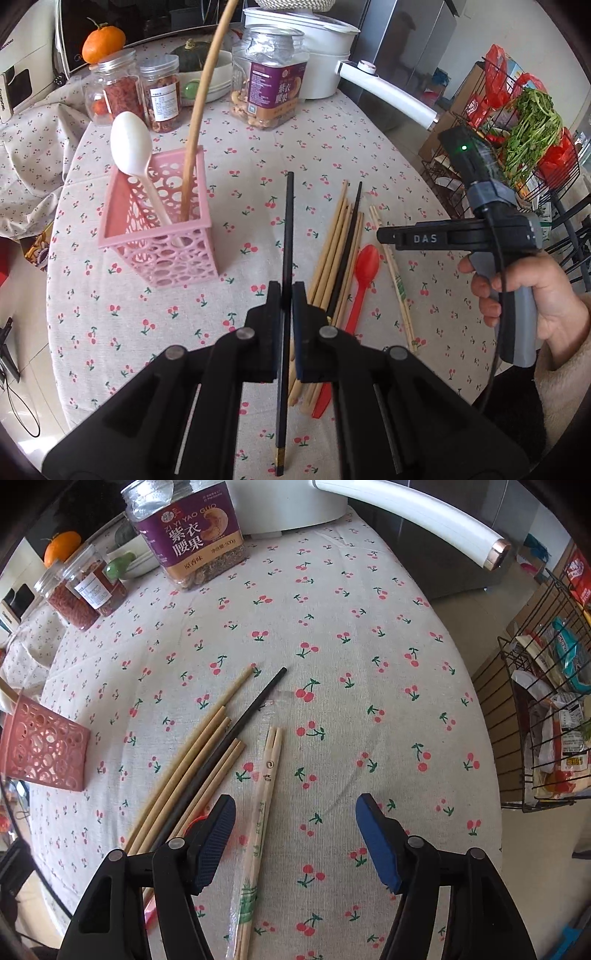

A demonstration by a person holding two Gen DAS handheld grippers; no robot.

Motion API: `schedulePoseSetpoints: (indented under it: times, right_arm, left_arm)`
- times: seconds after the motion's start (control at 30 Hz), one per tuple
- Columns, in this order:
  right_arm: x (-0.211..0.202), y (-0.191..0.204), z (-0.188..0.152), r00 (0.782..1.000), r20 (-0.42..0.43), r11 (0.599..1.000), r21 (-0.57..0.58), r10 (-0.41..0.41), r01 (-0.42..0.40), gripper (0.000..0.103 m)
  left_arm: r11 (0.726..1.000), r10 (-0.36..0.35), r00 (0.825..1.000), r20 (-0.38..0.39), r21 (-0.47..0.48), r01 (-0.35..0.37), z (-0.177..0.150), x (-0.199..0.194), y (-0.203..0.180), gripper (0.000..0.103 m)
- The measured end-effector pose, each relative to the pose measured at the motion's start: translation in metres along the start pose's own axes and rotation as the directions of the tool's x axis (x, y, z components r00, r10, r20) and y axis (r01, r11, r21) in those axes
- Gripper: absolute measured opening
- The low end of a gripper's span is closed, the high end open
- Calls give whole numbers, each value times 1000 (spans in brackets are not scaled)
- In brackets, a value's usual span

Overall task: Organize utensils
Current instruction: 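Lift the black chopstick into the basket with left tool while right tool lifts the wrapped chopsticks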

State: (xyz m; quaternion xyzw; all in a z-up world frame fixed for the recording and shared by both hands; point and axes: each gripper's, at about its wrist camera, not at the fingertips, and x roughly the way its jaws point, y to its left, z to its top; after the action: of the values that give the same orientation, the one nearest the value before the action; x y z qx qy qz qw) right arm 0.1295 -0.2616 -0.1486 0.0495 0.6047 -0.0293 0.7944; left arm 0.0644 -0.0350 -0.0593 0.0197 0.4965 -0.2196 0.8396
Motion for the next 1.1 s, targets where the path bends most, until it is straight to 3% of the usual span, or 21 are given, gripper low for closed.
schedulePoseSetpoints:
  times: [0.03, 0.17, 0.23, 0.3, 0.53, 0.7, 0.9, 1.1]
  right_arm:
    - [4, 4, 1, 1000, 0, 1000, -17, -23, 23, 56]
    - [7, 14, 4, 999, 14, 998, -42, -42, 43, 43]
    - [5, 18, 5, 999, 9, 998, -49, -35, 35, 21]
    - [5, 23, 6, 1000, 3, 998, -58, -22, 23, 12]
    - [-6, 16, 3, 999, 26, 999, -9, 35, -34, 5]
    - [-41, 11, -2, 986, 115, 993, -2, 119, -119, 5]
    - [-100, 19, -20, 937, 270, 975, -40, 221, -219, 5]
    - [-157, 30, -34, 839, 442, 947, -107, 318, -303, 5]
  left_arm:
    - [1000, -5, 1000, 6, 0, 5, -1, -4, 1, 7]
    - [1000, -15, 999, 29, -6, 15, -4, -15, 7, 7]
    - [1000, -19, 999, 33, -10, 19, -5, -17, 9, 7]
    - [1000, -20, 999, 37, -12, 20, -5, -19, 11, 7]
    - [999, -26, 998, 59, -16, 27, -10, -31, 16, 6]
    - [999, -26, 995, 100, -20, 28, -10, -51, 24, 6]
    - [999, -34, 982, 184, -21, 38, -5, -83, 26, 6]
    - [999, -34, 949, 313, -27, 45, 2, -118, 26, 6]
